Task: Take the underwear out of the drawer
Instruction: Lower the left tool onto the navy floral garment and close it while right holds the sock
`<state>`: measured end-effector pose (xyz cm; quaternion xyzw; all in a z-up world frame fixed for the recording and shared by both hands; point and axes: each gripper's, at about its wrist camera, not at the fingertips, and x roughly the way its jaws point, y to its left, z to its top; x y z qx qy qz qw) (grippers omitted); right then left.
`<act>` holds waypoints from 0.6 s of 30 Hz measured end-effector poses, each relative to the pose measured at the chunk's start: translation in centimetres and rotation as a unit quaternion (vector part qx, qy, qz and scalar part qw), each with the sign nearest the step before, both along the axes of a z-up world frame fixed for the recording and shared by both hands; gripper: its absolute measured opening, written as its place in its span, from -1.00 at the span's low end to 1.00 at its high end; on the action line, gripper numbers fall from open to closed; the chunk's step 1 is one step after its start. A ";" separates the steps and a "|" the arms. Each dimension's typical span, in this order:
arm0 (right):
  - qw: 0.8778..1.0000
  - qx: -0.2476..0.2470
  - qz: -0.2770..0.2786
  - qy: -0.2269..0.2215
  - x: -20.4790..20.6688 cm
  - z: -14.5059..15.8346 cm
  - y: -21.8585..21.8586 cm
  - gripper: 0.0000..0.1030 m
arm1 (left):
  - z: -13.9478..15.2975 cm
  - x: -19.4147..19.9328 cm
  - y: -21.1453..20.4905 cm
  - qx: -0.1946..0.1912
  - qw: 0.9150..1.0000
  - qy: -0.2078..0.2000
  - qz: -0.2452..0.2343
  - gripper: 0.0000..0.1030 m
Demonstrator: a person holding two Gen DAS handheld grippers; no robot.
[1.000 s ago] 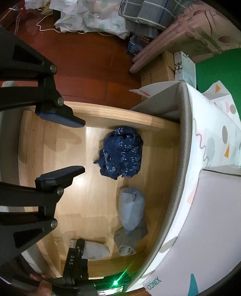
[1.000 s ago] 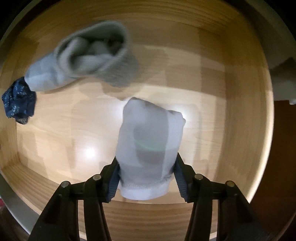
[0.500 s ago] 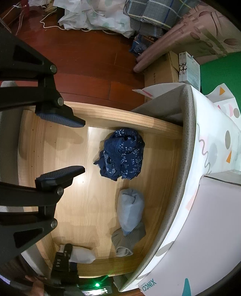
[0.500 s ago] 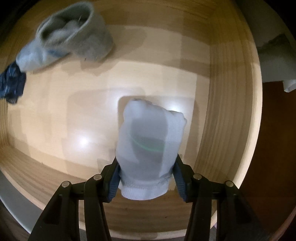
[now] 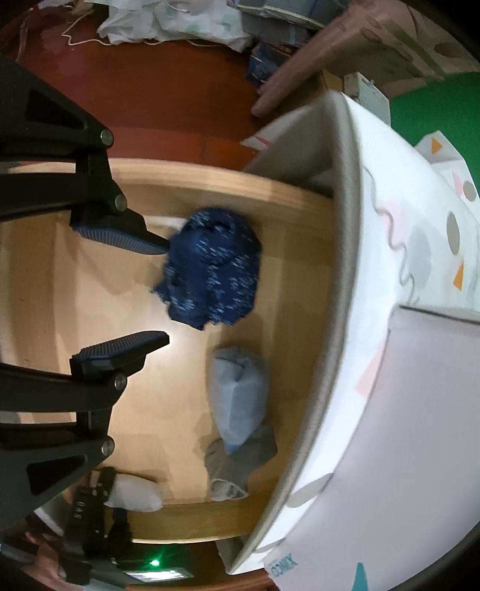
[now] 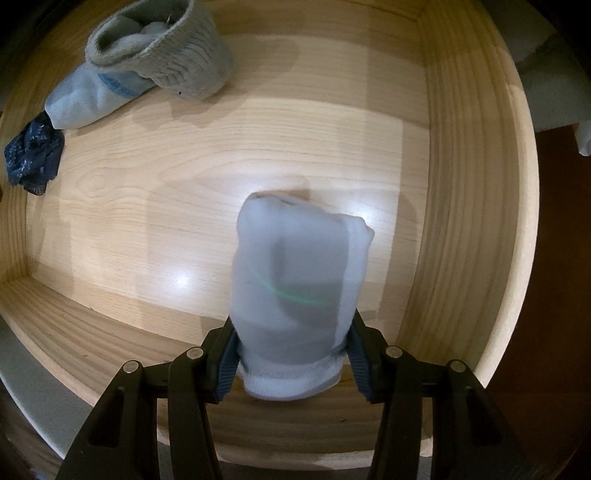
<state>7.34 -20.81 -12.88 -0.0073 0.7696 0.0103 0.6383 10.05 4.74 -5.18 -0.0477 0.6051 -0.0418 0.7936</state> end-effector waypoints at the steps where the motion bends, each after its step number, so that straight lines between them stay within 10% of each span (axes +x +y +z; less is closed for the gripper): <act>1: 1.000 0.001 0.000 -0.001 -0.1 -0.1 0.1 -0.06 | -0.1 0.3 -0.1 0.004 1.000 -0.002 0.002 -0.15; 18: 1.000 0.007 0.001 -0.003 -3.9 -0.4 -0.6 0.01 | -3.1 4.3 -2.4 0.031 0.999 0.022 -0.004 -0.15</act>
